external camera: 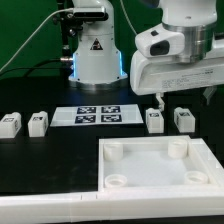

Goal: Assemble one leg

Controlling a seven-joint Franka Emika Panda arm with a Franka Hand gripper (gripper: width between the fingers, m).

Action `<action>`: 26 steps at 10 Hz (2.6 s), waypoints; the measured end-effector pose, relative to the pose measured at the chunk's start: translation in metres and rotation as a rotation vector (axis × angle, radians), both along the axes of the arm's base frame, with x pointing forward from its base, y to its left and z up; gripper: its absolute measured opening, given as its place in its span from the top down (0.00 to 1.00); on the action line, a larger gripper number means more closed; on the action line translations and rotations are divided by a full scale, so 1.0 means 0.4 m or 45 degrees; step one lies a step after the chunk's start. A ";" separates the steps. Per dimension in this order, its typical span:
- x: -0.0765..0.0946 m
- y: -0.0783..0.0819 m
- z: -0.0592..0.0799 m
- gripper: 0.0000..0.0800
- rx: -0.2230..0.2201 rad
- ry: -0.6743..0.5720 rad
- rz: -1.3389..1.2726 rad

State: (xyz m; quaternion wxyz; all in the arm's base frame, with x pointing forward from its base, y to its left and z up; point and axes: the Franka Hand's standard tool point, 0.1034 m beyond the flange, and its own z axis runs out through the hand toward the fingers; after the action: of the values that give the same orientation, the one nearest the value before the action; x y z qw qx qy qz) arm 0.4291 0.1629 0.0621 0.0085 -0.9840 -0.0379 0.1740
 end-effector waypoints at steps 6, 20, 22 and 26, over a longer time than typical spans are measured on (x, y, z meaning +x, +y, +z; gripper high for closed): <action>0.000 0.029 -0.030 0.19 -0.098 0.757 0.037; -0.098 0.034 -0.143 0.30 -0.129 0.859 0.036; -0.098 0.034 -0.143 0.64 -0.129 0.859 0.036; -0.098 0.034 -0.143 0.64 -0.129 0.859 0.036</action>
Offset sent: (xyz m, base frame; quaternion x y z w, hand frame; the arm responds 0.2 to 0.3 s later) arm 0.0073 -0.0038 -0.0178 0.0192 -0.2232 0.0114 0.9745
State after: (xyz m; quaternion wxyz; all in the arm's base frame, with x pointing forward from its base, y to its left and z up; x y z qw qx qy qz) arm 0.3898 0.1765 0.0049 -0.0306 -0.8695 -0.0381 0.4914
